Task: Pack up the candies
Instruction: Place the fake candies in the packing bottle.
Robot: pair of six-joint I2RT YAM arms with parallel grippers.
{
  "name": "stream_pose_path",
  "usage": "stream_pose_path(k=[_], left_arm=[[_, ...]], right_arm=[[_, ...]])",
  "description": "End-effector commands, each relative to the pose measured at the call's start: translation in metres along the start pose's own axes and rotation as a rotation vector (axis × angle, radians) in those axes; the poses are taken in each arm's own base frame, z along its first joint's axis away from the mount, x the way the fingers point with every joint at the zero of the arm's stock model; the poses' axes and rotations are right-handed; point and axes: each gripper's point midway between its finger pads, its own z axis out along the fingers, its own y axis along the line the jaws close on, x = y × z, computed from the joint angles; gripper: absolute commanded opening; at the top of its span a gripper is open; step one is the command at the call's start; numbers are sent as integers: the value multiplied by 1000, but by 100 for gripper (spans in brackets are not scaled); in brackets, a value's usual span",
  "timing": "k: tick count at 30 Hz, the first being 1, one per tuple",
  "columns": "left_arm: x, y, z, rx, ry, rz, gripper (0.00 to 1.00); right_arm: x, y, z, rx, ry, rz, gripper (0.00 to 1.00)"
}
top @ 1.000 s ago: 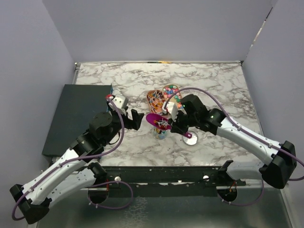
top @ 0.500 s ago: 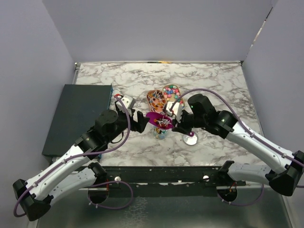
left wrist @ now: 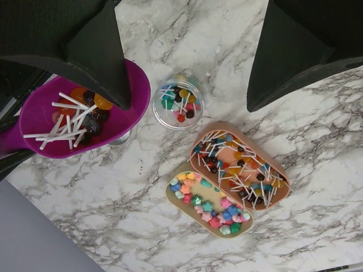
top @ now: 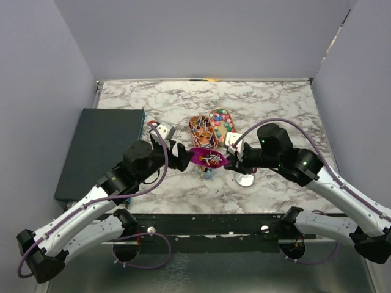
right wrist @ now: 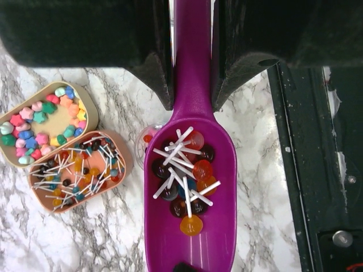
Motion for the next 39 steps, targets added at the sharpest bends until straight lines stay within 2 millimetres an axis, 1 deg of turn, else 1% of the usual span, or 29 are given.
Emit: stream_pose_path(k=[1, 6, 10, 13, 17, 20, 25, 29, 32, 39], left_arm=[[-1, 0, -2, 0, 8, 4, 83], [0, 0, -2, 0, 13, 4, 83], [1, 1, -2, -1, 17, 3, 83], [1, 1, -3, -4, 16, 3, 83], [-2, 4, -4, -23, 4, 0, 83], [-7, 11, -7, -59, -21, -5, 84], [-17, 28, -17, -152, -74, -17, 86], [-25, 37, -26, -200, -116, -24, 86], [-29, 40, -30, -216, -133, -27, 86], [-33, 42, -35, -226, -153, -27, 86]], right_arm=[[-38, 6, -12, -23, -161, -64, 1], [-51, 11, -23, -29, -218, -65, 1], [-51, 11, -27, -25, -207, -37, 1], [-40, 9, -25, -16, -143, -5, 0], [-16, 6, -18, -6, -22, 40, 1], [3, 3, -13, 7, 72, 71, 1], [32, 0, -11, 27, 218, 112, 0], [47, -3, -11, 43, 303, 131, 1], [57, -5, -11, 49, 371, 138, 1], [72, -16, -7, 81, 484, 143, 1]])
